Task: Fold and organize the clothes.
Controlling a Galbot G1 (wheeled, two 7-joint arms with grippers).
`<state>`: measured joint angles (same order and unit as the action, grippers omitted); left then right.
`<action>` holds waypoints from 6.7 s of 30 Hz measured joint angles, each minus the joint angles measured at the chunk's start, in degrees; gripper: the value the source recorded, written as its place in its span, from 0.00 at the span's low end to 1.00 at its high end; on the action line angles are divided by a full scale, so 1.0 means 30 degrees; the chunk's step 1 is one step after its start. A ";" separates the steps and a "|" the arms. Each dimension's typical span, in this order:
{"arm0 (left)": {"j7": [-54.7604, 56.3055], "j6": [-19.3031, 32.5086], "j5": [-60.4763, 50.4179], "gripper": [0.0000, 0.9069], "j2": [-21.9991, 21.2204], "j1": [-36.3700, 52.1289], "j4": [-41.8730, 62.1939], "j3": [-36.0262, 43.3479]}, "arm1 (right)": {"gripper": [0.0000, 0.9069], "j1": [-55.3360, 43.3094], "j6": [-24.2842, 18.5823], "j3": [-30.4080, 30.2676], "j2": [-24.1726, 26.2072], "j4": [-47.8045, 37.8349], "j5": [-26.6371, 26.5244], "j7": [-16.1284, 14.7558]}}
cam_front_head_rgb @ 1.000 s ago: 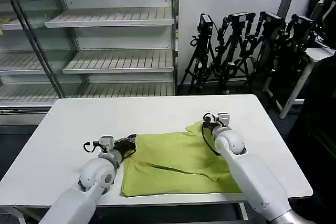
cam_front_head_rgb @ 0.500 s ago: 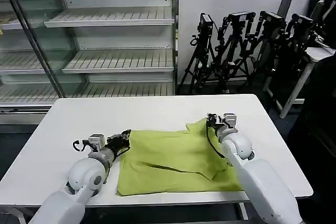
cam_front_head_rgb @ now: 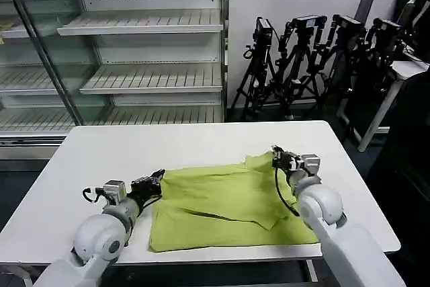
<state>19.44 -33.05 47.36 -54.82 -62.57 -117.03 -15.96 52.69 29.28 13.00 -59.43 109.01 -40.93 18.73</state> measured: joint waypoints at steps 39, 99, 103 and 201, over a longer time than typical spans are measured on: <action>-0.2321 -0.0026 -0.5564 1.00 0.0359 -0.4602 -0.2369 -0.0422 | 1.00 0.6405 0.0872 0.2462 -0.0429 0.3501 0.1858 0.0104; 0.1376 0.0003 0.0805 0.04 -0.4369 -0.6047 -0.2224 -0.3317 | 1.00 1.1397 0.0360 0.6235 -0.2194 0.7225 0.2692 0.0323; 0.1109 -0.0011 0.2466 0.04 -0.3276 -0.6319 -0.2019 -0.5066 | 1.00 1.1537 0.0302 0.6413 -0.2191 0.7286 0.2579 0.0296; 0.1467 0.0157 0.7855 1.00 -0.3799 -0.3546 -0.0383 -0.2581 | 1.00 1.2314 -0.1290 0.7898 -0.1972 0.7956 0.0893 -0.0653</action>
<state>23.84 -32.58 70.93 -66.22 -73.21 -118.18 -23.70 89.63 25.41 36.69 -65.35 132.88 -38.25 16.77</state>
